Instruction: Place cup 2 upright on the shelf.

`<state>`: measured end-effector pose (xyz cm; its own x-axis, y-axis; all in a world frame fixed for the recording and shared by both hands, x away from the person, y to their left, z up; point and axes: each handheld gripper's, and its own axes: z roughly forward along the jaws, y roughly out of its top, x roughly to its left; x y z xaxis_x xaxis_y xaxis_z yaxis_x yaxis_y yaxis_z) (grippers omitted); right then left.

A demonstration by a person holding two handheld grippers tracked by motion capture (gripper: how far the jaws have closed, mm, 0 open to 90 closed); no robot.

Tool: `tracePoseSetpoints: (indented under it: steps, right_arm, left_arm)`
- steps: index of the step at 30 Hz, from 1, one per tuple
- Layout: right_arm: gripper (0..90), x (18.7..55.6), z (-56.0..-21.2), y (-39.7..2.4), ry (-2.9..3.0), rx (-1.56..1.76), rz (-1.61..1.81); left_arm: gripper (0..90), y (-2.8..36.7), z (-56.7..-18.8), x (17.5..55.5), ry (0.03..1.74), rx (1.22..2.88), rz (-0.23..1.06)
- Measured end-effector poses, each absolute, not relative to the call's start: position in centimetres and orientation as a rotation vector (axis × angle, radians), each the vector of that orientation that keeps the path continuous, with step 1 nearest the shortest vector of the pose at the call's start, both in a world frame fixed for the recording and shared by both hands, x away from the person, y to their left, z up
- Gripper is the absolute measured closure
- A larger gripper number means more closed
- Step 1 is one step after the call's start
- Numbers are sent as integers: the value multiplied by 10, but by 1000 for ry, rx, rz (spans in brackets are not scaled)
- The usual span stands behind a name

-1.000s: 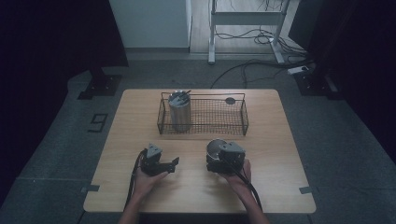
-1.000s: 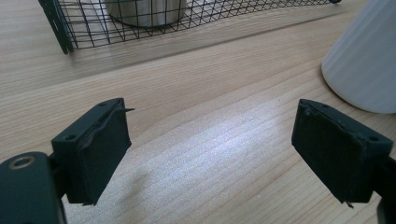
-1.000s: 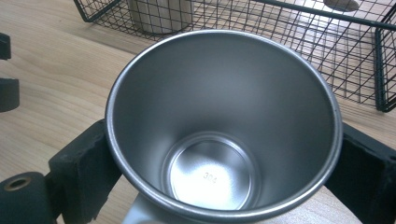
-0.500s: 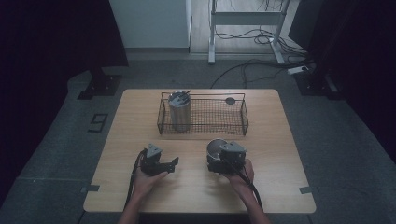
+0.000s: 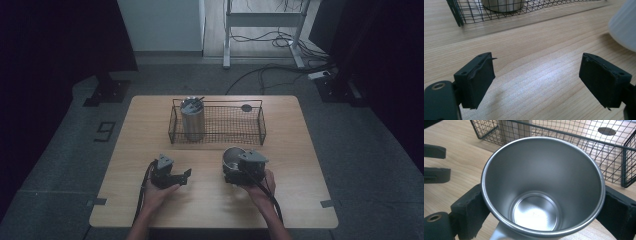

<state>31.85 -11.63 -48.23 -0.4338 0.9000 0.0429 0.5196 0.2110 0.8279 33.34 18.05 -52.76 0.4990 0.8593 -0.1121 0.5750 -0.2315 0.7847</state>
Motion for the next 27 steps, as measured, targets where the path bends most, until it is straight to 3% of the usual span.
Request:
tracePoseSetpoints:
  steps: [27]
  right_arm:
    - [73,308,-458,-116,2000,1258,1183]
  left_arm:
    - [134,179,-529,333,1181,1935,435]
